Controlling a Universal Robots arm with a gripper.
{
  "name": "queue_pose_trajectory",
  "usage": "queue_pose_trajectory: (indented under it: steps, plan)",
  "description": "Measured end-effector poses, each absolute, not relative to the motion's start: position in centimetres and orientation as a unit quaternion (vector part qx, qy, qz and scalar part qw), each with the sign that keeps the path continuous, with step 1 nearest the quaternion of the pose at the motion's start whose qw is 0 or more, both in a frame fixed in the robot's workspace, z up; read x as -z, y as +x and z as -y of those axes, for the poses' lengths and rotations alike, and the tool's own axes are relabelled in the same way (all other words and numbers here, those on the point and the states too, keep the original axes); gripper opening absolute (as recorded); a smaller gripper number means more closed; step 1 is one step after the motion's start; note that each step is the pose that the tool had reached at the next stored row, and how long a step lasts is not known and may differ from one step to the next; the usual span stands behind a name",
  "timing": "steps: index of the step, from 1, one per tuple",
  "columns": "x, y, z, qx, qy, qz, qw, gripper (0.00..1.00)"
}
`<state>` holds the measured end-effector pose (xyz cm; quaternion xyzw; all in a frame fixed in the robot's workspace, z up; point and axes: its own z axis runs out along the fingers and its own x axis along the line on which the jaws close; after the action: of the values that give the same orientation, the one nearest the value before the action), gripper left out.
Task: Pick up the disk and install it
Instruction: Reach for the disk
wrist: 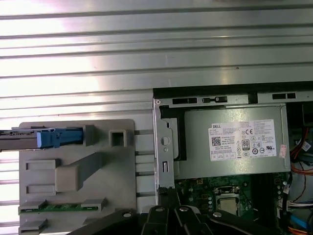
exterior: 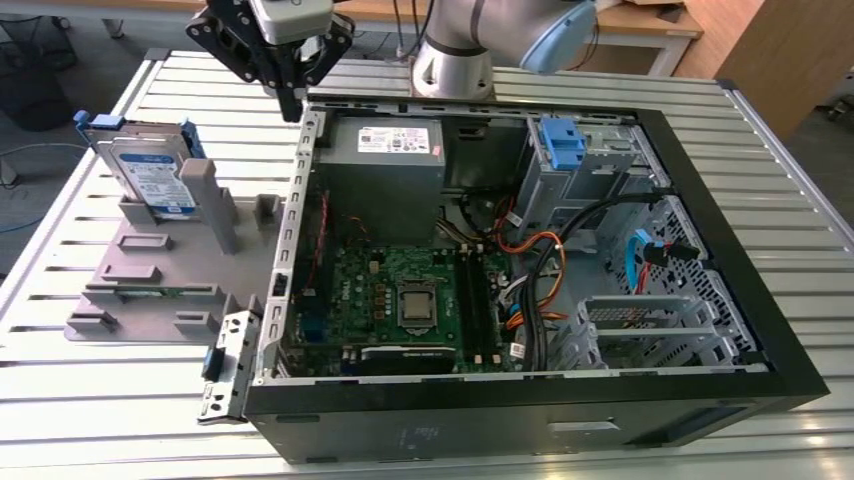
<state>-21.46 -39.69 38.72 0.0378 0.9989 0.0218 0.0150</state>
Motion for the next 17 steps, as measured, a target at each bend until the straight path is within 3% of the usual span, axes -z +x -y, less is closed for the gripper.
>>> queue_pose_trajectory:
  steps: [17]
  plan:
    - [-38.6,-24.2,39.6,-0.022,0.038,-0.999,0.016,0.11]
